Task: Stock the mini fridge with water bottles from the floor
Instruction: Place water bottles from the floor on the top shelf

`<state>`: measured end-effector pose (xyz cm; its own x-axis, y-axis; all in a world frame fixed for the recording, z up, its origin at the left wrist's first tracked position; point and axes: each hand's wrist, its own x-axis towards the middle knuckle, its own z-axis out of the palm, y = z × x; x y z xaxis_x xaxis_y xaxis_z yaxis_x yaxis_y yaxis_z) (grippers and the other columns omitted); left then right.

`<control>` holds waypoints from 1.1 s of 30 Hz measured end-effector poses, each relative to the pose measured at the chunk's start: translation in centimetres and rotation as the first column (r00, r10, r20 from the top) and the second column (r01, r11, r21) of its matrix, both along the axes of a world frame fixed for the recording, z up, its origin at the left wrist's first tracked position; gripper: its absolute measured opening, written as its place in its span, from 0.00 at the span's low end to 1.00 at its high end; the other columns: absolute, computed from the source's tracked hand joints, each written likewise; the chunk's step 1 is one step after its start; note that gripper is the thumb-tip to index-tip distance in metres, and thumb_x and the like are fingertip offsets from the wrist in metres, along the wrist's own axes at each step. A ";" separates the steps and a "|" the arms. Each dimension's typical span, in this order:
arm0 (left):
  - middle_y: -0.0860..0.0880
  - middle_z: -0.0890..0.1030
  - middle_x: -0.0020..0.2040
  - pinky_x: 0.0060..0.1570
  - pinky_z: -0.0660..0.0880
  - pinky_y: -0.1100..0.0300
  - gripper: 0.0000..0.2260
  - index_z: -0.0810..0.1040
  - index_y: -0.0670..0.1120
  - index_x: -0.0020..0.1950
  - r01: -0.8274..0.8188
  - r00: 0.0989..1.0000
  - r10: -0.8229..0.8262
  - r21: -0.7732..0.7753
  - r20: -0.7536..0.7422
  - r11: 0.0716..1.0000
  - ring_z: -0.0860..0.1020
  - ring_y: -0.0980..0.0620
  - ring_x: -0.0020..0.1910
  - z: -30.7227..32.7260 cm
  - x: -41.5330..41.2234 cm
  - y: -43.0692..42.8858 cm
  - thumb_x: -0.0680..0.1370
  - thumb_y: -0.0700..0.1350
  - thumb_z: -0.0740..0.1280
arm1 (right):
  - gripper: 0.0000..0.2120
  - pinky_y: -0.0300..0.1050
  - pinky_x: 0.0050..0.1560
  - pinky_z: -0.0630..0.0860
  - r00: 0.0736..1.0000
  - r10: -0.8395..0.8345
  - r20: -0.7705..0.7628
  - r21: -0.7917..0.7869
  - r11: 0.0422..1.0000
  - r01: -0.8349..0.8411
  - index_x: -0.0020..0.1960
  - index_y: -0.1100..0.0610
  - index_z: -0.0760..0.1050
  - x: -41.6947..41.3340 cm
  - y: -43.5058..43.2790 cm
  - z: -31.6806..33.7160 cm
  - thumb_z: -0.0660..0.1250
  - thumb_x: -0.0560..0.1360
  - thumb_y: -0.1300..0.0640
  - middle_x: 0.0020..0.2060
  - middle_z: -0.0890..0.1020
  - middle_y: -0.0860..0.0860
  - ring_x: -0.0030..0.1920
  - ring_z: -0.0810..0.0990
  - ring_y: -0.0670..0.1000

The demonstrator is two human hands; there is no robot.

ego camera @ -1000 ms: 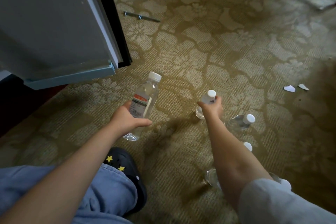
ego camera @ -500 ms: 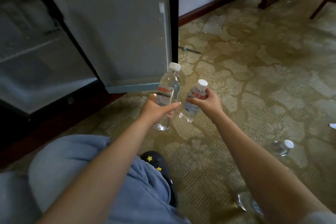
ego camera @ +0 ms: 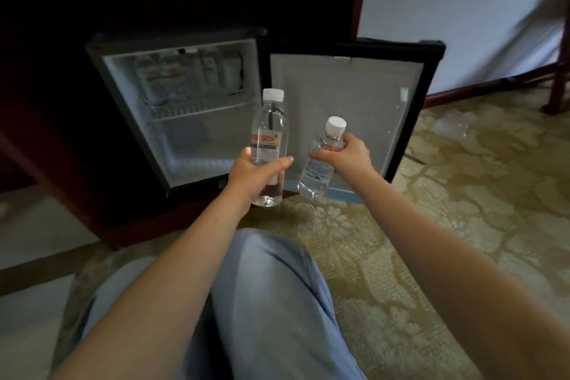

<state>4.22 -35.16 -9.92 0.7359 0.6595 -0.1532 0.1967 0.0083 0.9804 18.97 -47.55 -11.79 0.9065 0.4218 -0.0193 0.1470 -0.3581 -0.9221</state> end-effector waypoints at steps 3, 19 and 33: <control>0.53 0.81 0.47 0.51 0.75 0.57 0.19 0.74 0.49 0.55 -0.079 0.996 0.078 0.020 0.032 0.997 0.79 0.55 0.48 0.1 -1.2 3.5 0.68 0.46 0.76 | 0.34 0.51 0.57 0.77 0.996 0.081 0.046 -0.024 0.997 -0.080 0.66 0.55 0.72 -0.5 4.0 1.2 0.78 0.63 0.49 0.55 0.81 0.50 0.55 0.79 0.51; 0.51 0.80 0.52 0.53 0.74 0.57 0.26 0.73 0.47 0.60 -0.251 0.967 0.249 0.053 0.049 0.966 0.79 0.51 0.53 -0.8 3.2 22.3 0.65 0.39 0.77 | 0.36 0.40 0.55 0.69 0.979 0.163 0.126 0.183 0.966 -0.184 0.71 0.55 0.63 5.7 26.1 5.1 0.76 0.68 0.62 0.55 0.70 0.46 0.55 0.70 0.46; 0.50 0.79 0.50 0.59 0.74 0.50 0.24 0.74 0.46 0.59 -0.254 0.966 0.257 0.133 -0.004 0.958 0.78 0.48 0.52 -4.4 7.6 30.8 0.65 0.40 0.77 | 0.28 0.48 0.49 0.79 0.991 0.061 0.120 0.160 0.984 -0.080 0.63 0.55 0.67 14.9 37.8 0.6 0.73 0.66 0.63 0.56 0.76 0.54 0.54 0.77 0.54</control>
<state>11.86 -4.36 -14.29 0.5379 0.8404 -0.0667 0.2252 -0.0670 0.9720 33.88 -9.74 -11.16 0.8668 0.4733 0.1572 0.2738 -0.1881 -0.9432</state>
